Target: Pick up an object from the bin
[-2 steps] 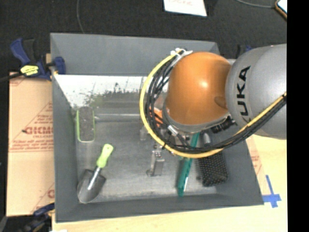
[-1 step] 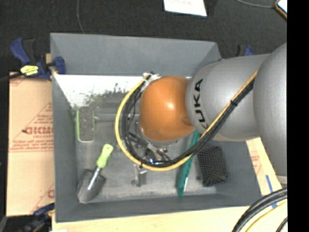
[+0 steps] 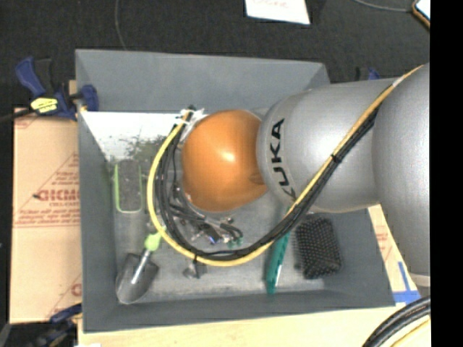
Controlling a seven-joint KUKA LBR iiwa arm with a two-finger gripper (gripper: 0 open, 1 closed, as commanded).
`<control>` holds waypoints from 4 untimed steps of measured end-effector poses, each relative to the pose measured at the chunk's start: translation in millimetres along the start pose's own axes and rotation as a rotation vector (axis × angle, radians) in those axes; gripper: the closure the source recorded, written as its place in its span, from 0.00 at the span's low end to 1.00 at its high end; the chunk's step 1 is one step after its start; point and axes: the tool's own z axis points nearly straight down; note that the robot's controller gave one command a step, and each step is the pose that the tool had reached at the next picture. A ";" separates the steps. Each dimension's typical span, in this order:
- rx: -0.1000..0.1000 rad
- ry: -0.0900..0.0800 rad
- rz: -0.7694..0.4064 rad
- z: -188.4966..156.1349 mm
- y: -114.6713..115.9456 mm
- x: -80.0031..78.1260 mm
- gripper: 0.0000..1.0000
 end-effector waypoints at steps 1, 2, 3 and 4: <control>-0.001 0.007 -0.164 29.0 -1.8 -30.8 0.00; 0.001 -0.002 -0.620 92.3 -3.1 -54.4 0.00; -0.002 0.004 -0.483 90.7 -1.4 -45.3 1.00; -0.002 0.004 -0.482 90.7 -1.4 -45.3 1.00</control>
Offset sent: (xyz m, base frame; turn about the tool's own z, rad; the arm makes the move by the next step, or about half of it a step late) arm 0.0482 0.0267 -0.0910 -0.6258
